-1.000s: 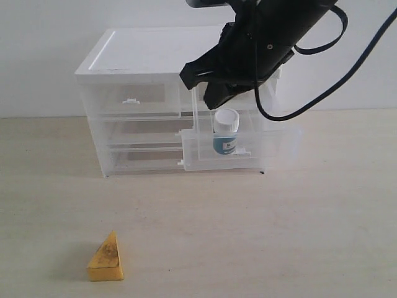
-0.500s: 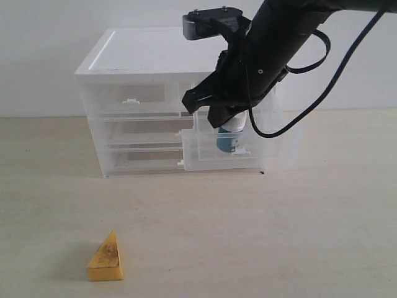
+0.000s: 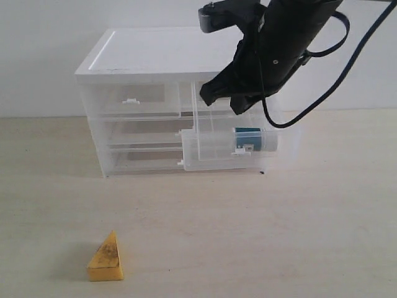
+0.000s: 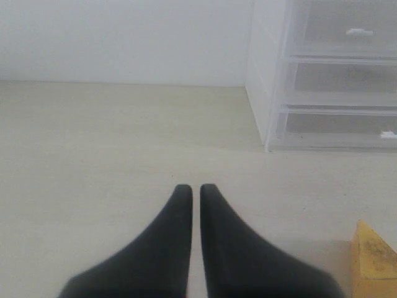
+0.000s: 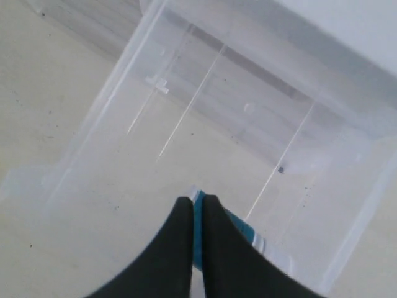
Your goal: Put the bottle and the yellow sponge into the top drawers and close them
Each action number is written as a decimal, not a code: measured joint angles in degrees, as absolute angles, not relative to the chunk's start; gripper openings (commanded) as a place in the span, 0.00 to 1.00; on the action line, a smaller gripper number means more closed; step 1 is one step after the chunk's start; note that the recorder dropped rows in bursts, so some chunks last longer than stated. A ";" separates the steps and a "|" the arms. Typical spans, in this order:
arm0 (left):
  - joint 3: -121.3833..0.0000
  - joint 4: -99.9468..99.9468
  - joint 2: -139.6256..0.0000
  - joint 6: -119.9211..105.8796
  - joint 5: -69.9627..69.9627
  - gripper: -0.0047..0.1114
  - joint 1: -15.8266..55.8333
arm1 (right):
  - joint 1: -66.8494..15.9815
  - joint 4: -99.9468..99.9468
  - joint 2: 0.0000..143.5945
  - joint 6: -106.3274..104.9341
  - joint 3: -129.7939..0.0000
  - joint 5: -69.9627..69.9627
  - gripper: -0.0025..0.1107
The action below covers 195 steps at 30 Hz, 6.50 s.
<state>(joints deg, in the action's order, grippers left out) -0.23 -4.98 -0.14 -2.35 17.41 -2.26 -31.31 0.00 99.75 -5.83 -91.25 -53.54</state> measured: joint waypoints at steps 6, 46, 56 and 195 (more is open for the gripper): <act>-0.23 -4.98 -0.14 -2.35 17.41 0.08 -2.26 | -31.31 -2.04 90.45 -13.41 -91.25 -63.53 0.02; -0.23 -4.98 -0.14 -2.35 17.41 0.08 -2.26 | -42.24 37.75 98.63 -14.62 -78.72 -43.31 0.02; -0.23 -4.98 -0.14 -2.35 17.41 0.08 -2.26 | -42.24 55.69 101.50 2.43 -78.59 -38.57 0.02; -26.18 40.52 -95.36 70.00 -68.48 0.08 0.41 | -20.66 -4.37 13.96 5.71 -0.20 20.05 0.02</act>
<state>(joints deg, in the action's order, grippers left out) -26.18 40.52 -95.36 70.00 -68.48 0.41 -20.66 -4.37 13.96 5.71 -0.20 20.05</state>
